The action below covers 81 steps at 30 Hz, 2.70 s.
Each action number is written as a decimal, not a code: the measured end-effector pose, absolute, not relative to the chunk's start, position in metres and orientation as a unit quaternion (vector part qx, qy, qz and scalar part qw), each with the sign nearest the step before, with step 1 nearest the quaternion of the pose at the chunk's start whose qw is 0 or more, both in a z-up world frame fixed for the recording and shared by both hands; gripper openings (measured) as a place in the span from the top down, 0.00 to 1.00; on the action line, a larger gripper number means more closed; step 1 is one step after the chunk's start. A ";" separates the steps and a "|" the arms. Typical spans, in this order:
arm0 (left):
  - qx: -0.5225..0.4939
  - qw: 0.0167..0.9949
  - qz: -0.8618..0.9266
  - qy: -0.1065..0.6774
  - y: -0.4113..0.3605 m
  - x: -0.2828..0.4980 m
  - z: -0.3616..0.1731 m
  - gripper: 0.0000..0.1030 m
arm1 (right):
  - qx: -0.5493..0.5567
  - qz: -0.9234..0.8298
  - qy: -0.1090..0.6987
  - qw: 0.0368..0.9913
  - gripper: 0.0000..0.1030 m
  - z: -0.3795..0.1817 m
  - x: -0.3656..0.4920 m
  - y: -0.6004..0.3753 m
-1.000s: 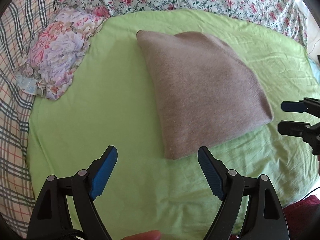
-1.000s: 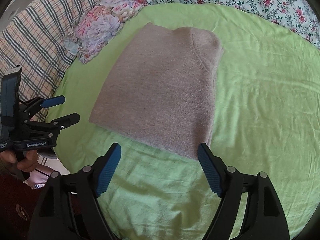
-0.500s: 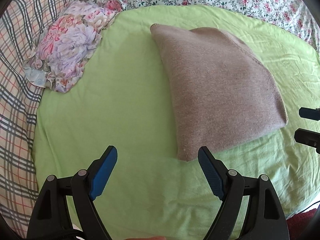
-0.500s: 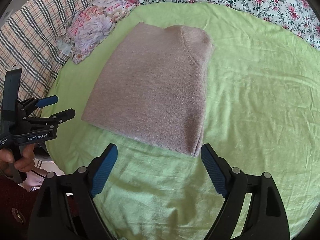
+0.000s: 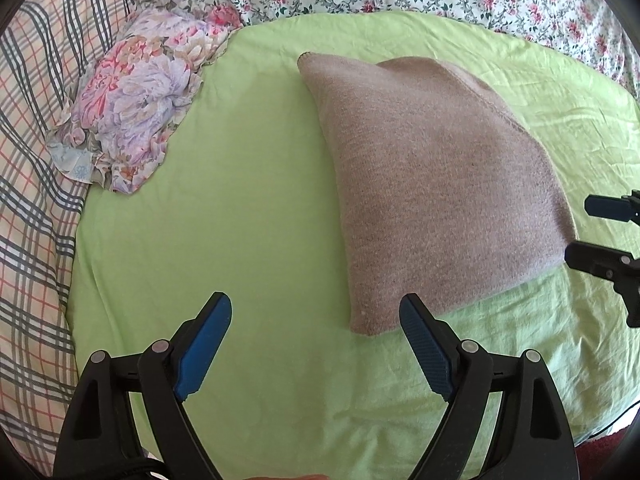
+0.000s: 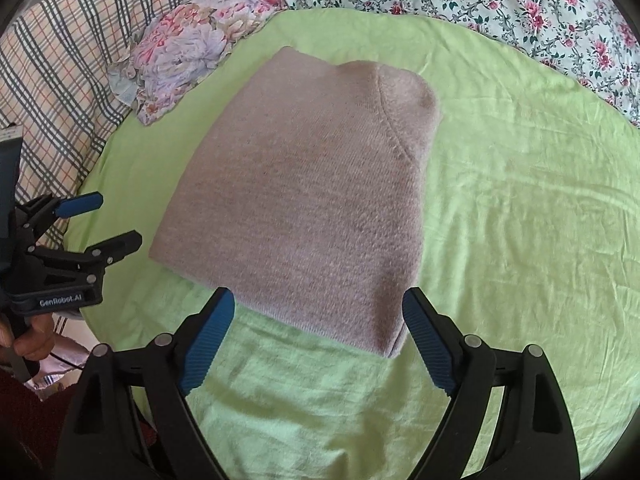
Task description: Fold small clothes
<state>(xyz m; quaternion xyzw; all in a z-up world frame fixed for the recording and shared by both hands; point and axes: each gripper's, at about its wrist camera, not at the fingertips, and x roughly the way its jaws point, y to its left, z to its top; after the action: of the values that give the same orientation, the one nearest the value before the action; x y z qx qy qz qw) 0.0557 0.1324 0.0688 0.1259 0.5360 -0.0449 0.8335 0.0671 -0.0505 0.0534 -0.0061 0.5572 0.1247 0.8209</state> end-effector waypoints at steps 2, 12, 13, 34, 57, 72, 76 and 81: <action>0.132 0.835 -0.045 0.532 0.131 0.058 0.069 0.16 | -0.002 0.124 0.557 0.821 0.16 0.053 0.069 -0.051; 0.139 0.842 -0.047 0.520 0.128 0.065 0.074 0.16 | -0.006 0.123 0.553 0.824 0.16 0.056 0.073 -0.050; 0.139 0.842 -0.047 0.519 0.127 0.066 0.074 0.16 | -0.006 0.123 0.552 0.825 0.16 0.057 0.073 -0.050; 0.142 0.843 -0.058 0.516 0.129 0.077 0.074 0.15 | -0.009 0.124 0.542 0.831 0.14 0.063 0.087 -0.048; 0.141 0.843 -0.064 0.514 0.127 0.085 0.075 0.14 | -0.002 0.120 0.532 0.838 0.13 0.069 0.094 -0.050; 0.135 0.846 -0.063 0.512 0.125 0.085 0.078 0.14 | -0.001 0.121 0.530 0.840 0.13 0.070 0.095 -0.050; 0.134 0.846 -0.063 0.512 0.124 0.085 0.079 0.14 | 0.001 0.119 0.529 0.841 0.13 0.072 0.096 -0.049; 0.133 0.846 -0.062 0.512 0.123 0.086 0.079 0.14 | 0.003 0.115 0.526 0.843 0.13 0.074 0.097 -0.047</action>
<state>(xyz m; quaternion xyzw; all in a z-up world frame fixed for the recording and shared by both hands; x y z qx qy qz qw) 0.0856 0.1232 0.0791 0.1331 0.5121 -0.0620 0.8463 0.0970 -0.0471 0.0739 0.0030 0.5258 0.1152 0.8428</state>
